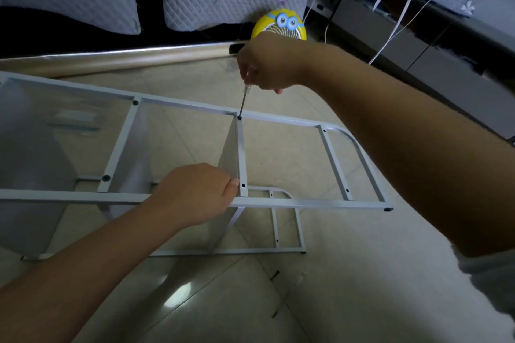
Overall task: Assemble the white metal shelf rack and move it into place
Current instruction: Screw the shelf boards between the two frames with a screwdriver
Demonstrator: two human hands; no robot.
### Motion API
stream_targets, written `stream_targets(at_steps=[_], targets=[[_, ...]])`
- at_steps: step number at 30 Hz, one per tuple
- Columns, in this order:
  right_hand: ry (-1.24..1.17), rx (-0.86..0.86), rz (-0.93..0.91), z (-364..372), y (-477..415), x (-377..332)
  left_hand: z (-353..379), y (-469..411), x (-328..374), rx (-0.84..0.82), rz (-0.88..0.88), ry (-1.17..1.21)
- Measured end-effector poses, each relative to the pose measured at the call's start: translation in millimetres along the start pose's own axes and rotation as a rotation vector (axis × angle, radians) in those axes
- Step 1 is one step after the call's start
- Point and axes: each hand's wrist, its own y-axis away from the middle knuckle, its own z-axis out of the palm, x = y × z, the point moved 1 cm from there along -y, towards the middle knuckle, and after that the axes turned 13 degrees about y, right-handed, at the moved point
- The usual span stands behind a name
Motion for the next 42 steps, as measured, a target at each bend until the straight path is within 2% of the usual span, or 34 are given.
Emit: stream_targets(at_steps=[4,10,13,17,21,26,31,34,39,42], targets=[[0.046,0.142,0.167,14.0,-4.6,-7.3,-0.6,0.2,4.9,-0.031,-0.019,-0.031],[-0.117,0.089,0.433,19.7,-12.3,-9.2,0.3,-0.8,4.1,-0.039,-0.009,-0.016],[-0.102,0.057,0.381,20.5,-13.0,-5.8,0.4,0.7,2.8,-0.029,0.0,-0.025],[-0.066,-0.003,0.174,17.6,-1.0,0.2,2.4,-0.1,-0.4,-0.01,0.002,-0.016],[-0.02,0.028,0.058,17.4,2.0,6.9,1.0,-0.5,1.2,-0.013,-0.007,0.002],[0.006,0.179,0.11,18.0,-2.0,-2.9,0.8,-0.4,3.4,-0.028,-0.019,-0.016],[-0.097,0.151,0.342,19.8,-11.7,-11.6,2.6,-1.3,6.2,-0.029,-0.009,-0.04],[-0.148,0.125,0.382,17.6,-13.5,-12.7,3.0,-0.4,5.7,-0.037,-0.014,-0.037],[-0.127,0.022,0.247,18.3,-5.0,-3.7,1.4,1.1,3.0,-0.03,0.006,-0.026],[-0.197,0.035,0.116,23.9,2.8,4.3,1.5,-0.1,2.0,-0.022,0.021,-0.017]])
